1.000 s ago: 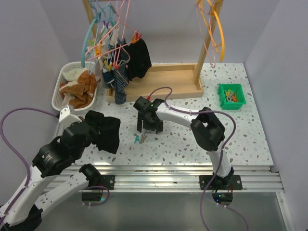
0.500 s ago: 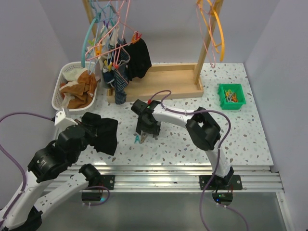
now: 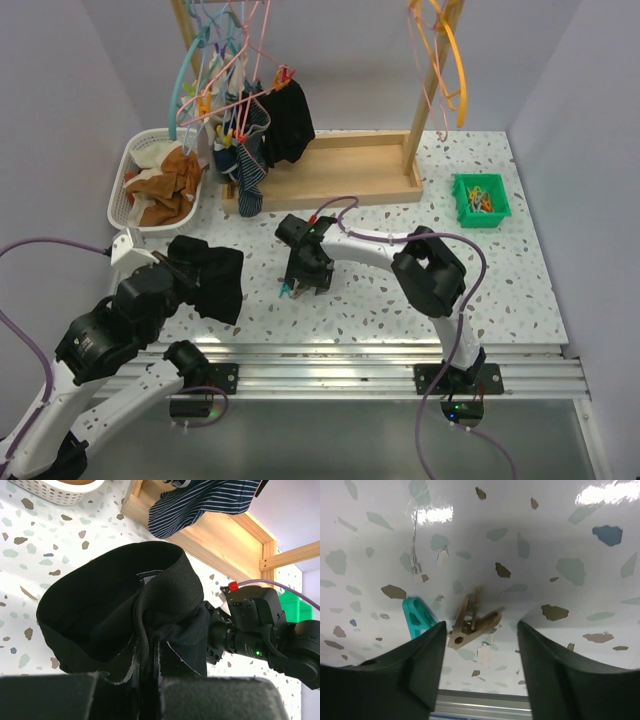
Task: Remove the underwear clipped to the hanger
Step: Pick up the clamp at the center of the board.
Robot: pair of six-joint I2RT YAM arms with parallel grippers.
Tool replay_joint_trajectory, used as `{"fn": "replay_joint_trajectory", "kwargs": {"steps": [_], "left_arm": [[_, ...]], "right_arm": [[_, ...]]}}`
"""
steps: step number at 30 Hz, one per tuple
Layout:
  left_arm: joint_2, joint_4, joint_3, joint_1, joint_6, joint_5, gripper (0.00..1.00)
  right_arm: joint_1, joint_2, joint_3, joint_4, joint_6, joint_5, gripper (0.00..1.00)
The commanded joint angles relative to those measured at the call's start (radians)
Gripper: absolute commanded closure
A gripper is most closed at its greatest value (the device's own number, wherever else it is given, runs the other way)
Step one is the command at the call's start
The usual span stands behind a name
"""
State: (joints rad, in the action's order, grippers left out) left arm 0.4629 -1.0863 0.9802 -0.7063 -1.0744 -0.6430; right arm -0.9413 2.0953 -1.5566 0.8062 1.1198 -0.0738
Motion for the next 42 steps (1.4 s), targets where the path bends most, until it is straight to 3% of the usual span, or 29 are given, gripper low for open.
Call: {"fn": "replay_joint_trajectory", "kwargs": {"steps": [1,4,13,20,24,27,30,35,38,42], "left_arm": [[-0.004,0.019,-0.018,0.004,-0.018,-0.014,1.00],[-0.001,0.029,-0.026,0.004,-0.018,-0.009,1.00],[-0.004,0.014,-0.023,0.004,-0.027,-0.014,1.00],[-0.023,-0.011,-0.017,0.004,-0.044,-0.012,1.00],[-0.010,0.003,-0.015,0.004,-0.036,-0.003,1.00],[0.009,0.055,-0.021,0.004,-0.013,0.016,1.00],[0.037,0.103,-0.028,0.004,0.007,0.029,1.00],[0.075,0.167,-0.040,0.004,0.036,0.055,1.00],[0.103,0.206,-0.041,0.004,0.059,0.069,1.00],[0.157,0.233,-0.019,0.004,0.093,0.085,1.00]], "right_arm": [[-0.016,-0.020,0.041,0.016,0.029,0.022,0.34],[-0.017,-0.021,0.047,0.018,0.026,0.023,0.32],[-0.016,0.011,0.020,0.010,0.031,0.048,0.51],[-0.013,-0.040,0.050,0.028,-0.026,0.022,0.77],[0.001,-0.112,0.101,0.065,-0.081,-0.024,0.99],[0.032,-0.231,0.202,0.077,-0.120,-0.082,1.00],[0.102,-0.386,0.340,0.093,-0.155,-0.141,1.00],[0.408,-0.642,0.544,0.108,-0.238,-0.216,1.00],[0.605,-0.708,0.540,0.097,-0.325,-0.270,1.00],[0.827,-0.649,0.440,0.051,-0.394,-0.271,1.00]]}}
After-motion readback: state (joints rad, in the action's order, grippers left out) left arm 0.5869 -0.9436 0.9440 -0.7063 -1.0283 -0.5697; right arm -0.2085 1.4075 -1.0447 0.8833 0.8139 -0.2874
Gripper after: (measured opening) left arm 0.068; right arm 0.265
